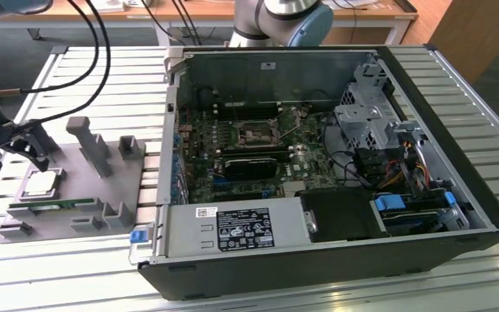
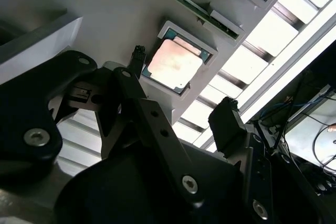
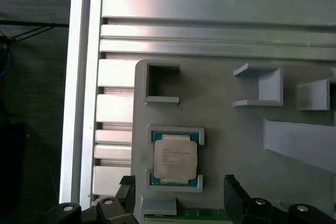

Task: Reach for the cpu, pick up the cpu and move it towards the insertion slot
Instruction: 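Pick up the cpu and move it towards the insertion slot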

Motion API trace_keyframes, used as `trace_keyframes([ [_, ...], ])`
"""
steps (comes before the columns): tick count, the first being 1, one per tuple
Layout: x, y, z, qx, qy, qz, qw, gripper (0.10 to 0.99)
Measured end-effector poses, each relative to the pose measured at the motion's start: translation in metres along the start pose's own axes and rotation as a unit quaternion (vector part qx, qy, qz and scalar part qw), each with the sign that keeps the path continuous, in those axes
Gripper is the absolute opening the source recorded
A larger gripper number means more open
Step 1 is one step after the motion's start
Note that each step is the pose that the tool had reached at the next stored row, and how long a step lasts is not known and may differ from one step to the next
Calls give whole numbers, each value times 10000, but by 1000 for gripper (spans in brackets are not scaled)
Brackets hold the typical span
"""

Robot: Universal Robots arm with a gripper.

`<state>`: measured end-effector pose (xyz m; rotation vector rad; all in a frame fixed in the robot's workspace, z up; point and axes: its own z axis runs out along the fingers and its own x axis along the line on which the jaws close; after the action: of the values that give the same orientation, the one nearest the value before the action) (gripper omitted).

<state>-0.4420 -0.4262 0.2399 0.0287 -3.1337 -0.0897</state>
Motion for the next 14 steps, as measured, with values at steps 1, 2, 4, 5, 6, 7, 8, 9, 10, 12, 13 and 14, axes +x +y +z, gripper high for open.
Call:
trace_keyframes([
  [1,0,-1,17,0,0,0,10000,761],
  [2,0,-2,36,1,-1,0,10000,761],
  [4,0,-4,73,0,-3,0,10000,761],
  [5,-1,-5,91,1,-2,-1,10000,761],
  [6,-1,-6,109,0,-2,0,10000,761],
  [7,-1,-7,127,1,-2,0,10000,761],
  [8,-1,-9,145,1,-2,0,10000,761],
  [9,-1,-10,164,1,-2,0,10000,761],
  [10,-1,-10,182,0,-2,0,10000,761],
  [12,-1,-13,218,0,-2,0,10000,761],
  [13,-1,-13,236,0,-2,0,10000,761],
  [14,0,-6,255,0,-3,0,10000,761],
])
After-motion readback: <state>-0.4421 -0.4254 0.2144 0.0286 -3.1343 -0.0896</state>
